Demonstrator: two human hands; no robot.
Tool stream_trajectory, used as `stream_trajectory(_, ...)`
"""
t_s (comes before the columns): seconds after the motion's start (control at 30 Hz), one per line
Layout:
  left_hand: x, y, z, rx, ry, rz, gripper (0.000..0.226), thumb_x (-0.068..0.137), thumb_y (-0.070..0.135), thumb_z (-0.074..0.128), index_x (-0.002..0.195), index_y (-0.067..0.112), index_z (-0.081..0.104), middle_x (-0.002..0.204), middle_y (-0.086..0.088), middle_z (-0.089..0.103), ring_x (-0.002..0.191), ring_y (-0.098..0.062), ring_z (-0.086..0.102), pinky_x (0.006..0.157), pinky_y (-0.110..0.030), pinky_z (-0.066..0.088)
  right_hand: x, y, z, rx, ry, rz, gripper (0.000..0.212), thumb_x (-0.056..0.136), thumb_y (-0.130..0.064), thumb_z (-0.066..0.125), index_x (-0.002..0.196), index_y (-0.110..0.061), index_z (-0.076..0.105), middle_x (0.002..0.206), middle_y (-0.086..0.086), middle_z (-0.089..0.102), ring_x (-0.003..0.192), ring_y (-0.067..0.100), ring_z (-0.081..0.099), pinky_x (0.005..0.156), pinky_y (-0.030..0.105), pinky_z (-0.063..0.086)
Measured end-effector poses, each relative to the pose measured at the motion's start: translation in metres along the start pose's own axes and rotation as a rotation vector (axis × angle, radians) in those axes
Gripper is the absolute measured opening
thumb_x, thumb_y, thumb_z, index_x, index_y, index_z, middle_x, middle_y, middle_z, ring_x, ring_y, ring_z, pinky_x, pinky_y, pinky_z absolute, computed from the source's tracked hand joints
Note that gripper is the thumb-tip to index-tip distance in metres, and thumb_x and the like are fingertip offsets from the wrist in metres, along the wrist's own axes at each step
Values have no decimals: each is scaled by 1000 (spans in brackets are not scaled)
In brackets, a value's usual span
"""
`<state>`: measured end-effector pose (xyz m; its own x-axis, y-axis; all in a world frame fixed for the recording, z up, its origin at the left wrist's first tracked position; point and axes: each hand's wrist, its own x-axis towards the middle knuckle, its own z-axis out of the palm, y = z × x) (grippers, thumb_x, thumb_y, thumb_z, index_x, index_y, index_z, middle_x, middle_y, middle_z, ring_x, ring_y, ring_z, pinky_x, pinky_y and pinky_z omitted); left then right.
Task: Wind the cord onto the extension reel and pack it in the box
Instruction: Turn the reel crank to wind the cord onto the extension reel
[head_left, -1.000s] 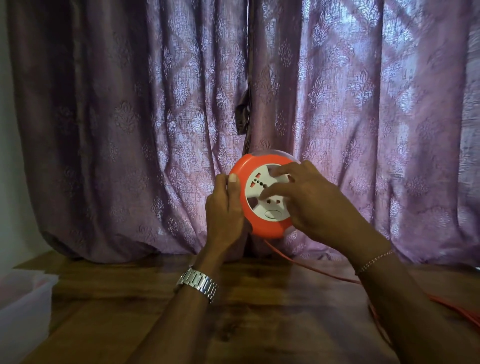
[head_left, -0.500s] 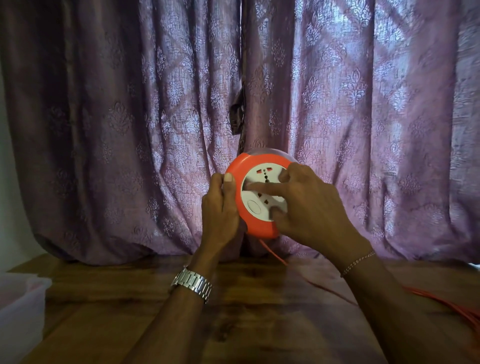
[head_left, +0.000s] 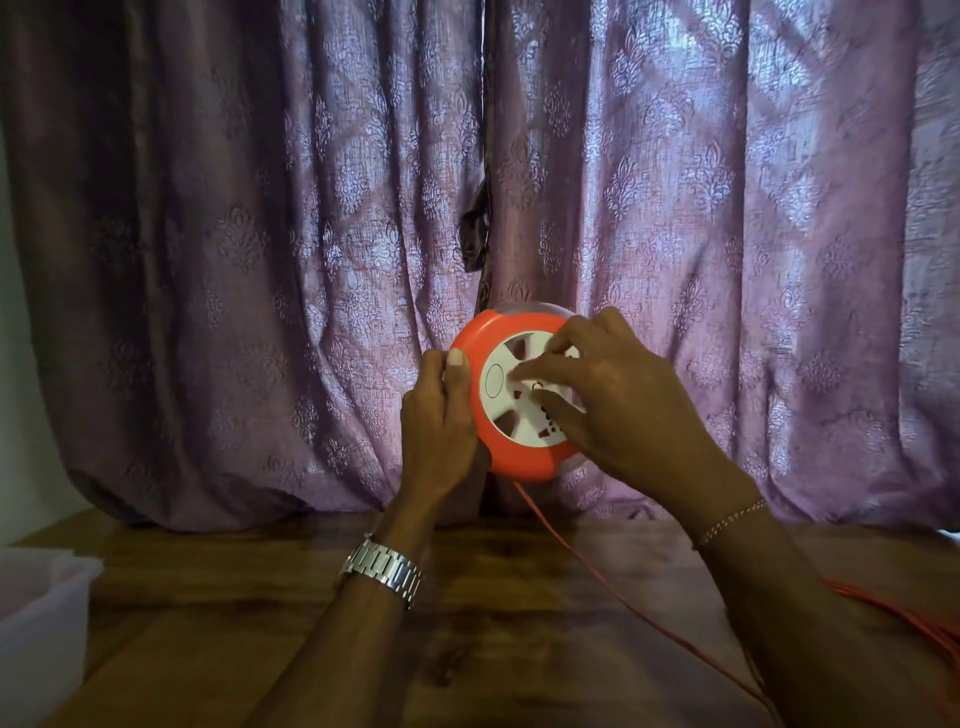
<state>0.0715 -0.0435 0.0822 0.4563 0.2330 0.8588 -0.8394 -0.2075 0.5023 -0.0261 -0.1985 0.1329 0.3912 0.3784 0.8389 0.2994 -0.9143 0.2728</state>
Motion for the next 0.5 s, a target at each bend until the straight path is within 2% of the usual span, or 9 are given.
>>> stream_trajectory(0.07,1,0,0,-18,-5,-12,34,99,59,32,77,37,44,64,19,58,55,-4,49,56,-42,45,1,1,-2,58,-119,-75,36,77,-7,59,97,-34,74,125,-5,58,113,24,47,68,29,43)
stream_trajectory(0.17,1,-1,0,-27,-18,-22,34,99,61,32,78,38,45,64,18,58,56,-4,48,58,-49,48,1,-2,-5,26,-284,-90,46,70,-4,68,100,-38,73,145,-4,44,125,25,39,86,36,43)
stream_trajectory(0.23,1,-1,0,-28,-23,-19,33,99,60,32,78,38,45,64,18,56,56,-5,46,59,-51,48,1,-3,-5,-20,-309,-103,52,66,-7,76,104,-42,71,145,-3,43,122,26,39,86,38,44)
stream_trajectory(0.37,1,0,1,-18,-39,-15,32,99,60,32,77,40,45,66,18,58,57,-5,48,57,-47,48,0,-1,-5,-77,-244,-106,51,58,-17,84,96,-48,72,135,-3,52,113,28,47,80,37,44)
stream_trajectory(0.43,0,1,1,-12,-39,-9,33,99,60,32,78,39,45,67,19,59,58,-4,50,57,-44,47,0,0,-2,-99,-208,-96,50,63,-22,80,100,-53,69,133,-3,51,116,27,45,78,37,44)
stream_trajectory(0.5,1,1,0,-24,-33,-13,36,100,59,32,78,34,45,67,18,58,58,-4,49,59,-47,49,-2,1,2,-105,-173,-65,49,73,-27,65,112,-58,61,131,-1,48,117,25,44,76,36,45)
